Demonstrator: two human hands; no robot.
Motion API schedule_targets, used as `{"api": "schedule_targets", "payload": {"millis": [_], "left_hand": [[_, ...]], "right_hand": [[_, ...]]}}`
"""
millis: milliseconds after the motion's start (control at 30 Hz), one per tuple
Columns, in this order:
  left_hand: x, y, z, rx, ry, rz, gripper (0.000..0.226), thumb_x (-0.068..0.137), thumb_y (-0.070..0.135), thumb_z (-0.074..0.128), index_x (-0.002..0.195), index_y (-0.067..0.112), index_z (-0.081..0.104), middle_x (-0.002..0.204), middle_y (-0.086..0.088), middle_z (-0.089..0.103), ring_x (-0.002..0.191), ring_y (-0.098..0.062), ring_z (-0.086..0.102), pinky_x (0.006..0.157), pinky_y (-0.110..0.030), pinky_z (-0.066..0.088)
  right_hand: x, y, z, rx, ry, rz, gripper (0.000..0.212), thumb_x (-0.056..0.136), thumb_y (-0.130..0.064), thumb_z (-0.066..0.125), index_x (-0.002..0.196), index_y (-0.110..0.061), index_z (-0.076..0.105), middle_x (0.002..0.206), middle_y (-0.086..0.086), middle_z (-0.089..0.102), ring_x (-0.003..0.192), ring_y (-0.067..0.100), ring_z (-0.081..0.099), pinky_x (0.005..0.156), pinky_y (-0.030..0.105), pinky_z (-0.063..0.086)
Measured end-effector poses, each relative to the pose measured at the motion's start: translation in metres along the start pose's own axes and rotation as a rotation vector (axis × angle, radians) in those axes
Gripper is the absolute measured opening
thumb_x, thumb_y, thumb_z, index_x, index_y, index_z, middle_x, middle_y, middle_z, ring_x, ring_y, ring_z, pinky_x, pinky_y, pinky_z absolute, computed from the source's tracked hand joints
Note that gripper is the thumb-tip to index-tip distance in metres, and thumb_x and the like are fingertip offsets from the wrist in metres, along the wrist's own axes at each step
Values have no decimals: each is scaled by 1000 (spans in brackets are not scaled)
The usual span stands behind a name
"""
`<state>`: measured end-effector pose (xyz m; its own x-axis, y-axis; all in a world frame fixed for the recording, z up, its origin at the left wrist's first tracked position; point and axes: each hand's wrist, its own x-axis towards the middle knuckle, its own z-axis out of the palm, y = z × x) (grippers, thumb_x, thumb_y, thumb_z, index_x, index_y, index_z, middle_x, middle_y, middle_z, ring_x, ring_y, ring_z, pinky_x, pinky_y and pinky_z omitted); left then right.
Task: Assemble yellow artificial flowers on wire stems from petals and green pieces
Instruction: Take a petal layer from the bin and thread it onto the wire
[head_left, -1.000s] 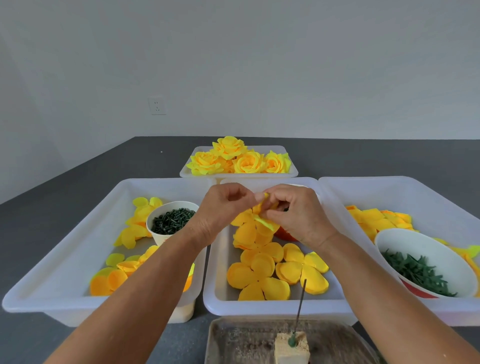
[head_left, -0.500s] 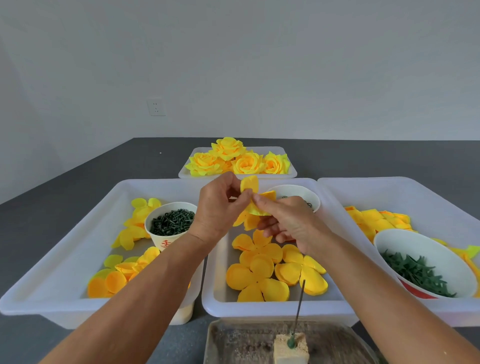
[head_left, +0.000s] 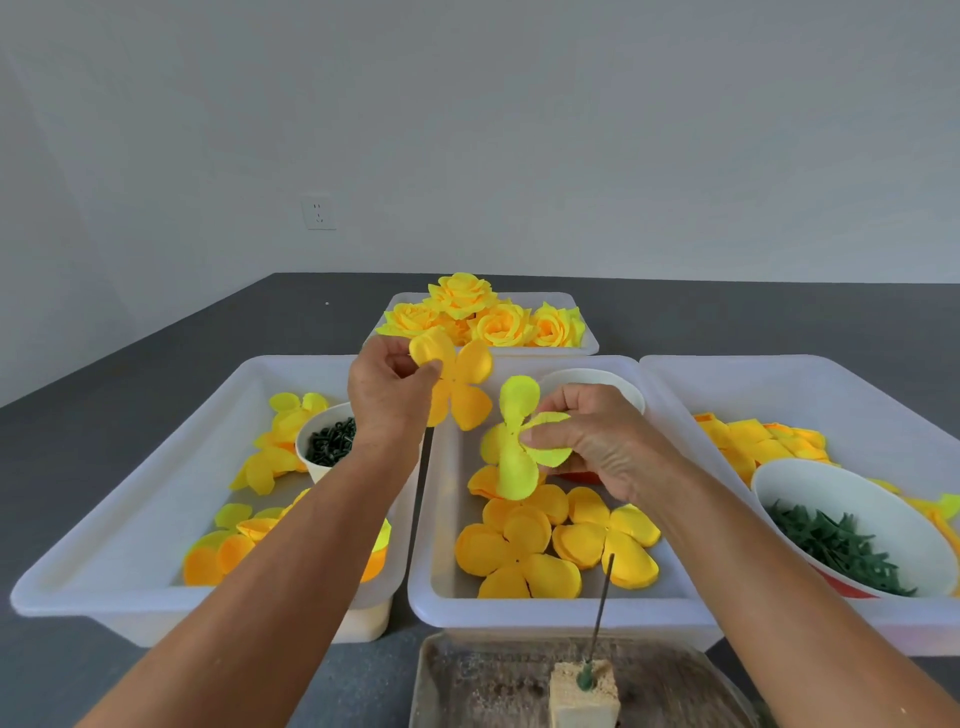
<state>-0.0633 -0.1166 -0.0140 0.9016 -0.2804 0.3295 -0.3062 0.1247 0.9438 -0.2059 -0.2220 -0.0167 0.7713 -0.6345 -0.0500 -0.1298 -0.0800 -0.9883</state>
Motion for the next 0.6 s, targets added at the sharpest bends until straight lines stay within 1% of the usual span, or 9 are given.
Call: {"api": "schedule_targets", "payload": {"millis": [167, 300, 333, 367, 400, 433, 467, 533, 600], "left_hand": [[-3, 4, 1, -85, -37, -19, 16, 83, 6, 67, 77, 17, 57, 70, 2, 58, 61, -7, 52, 47, -11, 41], [-3, 7, -1, -199, -152, -130, 11, 82, 4, 68, 80, 10, 59, 75, -5, 61, 68, -15, 57, 59, -23, 47], [-4, 7, -1, -207, -171, -159, 12, 82, 4, 68, 78, 11, 59, 76, -6, 61, 69, -17, 57, 62, -27, 47], [-3, 7, -1, -211, -184, -184, 13, 81, 4, 68, 76, 12, 59, 77, -7, 62, 70, -19, 57, 65, -31, 47], [-3, 7, -1, -219, -196, -206, 14, 81, 3, 68, 75, 12, 59, 77, -7, 62, 71, -20, 58, 67, -32, 47], [-3, 7, -1, -231, -212, -224, 14, 81, 3, 67, 75, 12, 59, 78, -8, 63, 71, -21, 58, 67, -33, 48], [-3, 7, -1, -243, -231, -239, 14, 81, 2, 67, 75, 12, 59, 78, -8, 63, 70, -21, 59, 66, -33, 48], [-4, 7, -1, -244, -281, -253, 12, 81, 1, 66, 77, 10, 60, 77, -8, 64, 68, -21, 59, 64, -32, 48], [-6, 8, 0, -230, -357, -254, 10, 81, -1, 65, 79, 8, 61, 77, -10, 64, 67, -23, 60, 63, -32, 48]], "right_hand": [[-1, 7, -1, -353, -99, 78, 20, 71, -6, 79, 80, -11, 62, 82, 7, 59, 72, 17, 57, 45, 22, 50], [-2, 9, -1, -519, -205, 99, 44, 69, -24, 83, 106, -9, 64, 100, 2, 57, 89, 17, 56, 61, 25, 48], [-1, 9, -2, -534, -230, 85, 40, 68, -29, 83, 101, -12, 66, 92, -1, 56, 85, 14, 55, 61, 25, 43], [-2, 7, -2, -542, -256, 71, 26, 68, -31, 83, 82, -17, 66, 76, -2, 51, 71, 12, 49, 57, 25, 36], [-2, 7, -2, -553, -287, 58, 30, 67, -33, 83, 62, -19, 56, 63, -2, 39, 60, 12, 38, 54, 27, 27], [-2, 6, -3, -574, -296, 52, 42, 67, -34, 83, 55, -18, 46, 59, 1, 32, 57, 14, 32, 54, 28, 23], [-2, 5, -3, -565, -283, 46, 43, 66, -36, 82, 56, -13, 47, 59, 6, 36, 57, 18, 36, 55, 29, 28], [-2, 3, -4, -430, -190, 1, 41, 64, -44, 80, 73, -7, 65, 73, 12, 63, 73, 23, 60, 68, 33, 48], [0, 2, -5, -211, -55, -22, 44, 64, -52, 75, 86, -14, 72, 87, 3, 71, 87, 18, 65, 77, 31, 49]]}}
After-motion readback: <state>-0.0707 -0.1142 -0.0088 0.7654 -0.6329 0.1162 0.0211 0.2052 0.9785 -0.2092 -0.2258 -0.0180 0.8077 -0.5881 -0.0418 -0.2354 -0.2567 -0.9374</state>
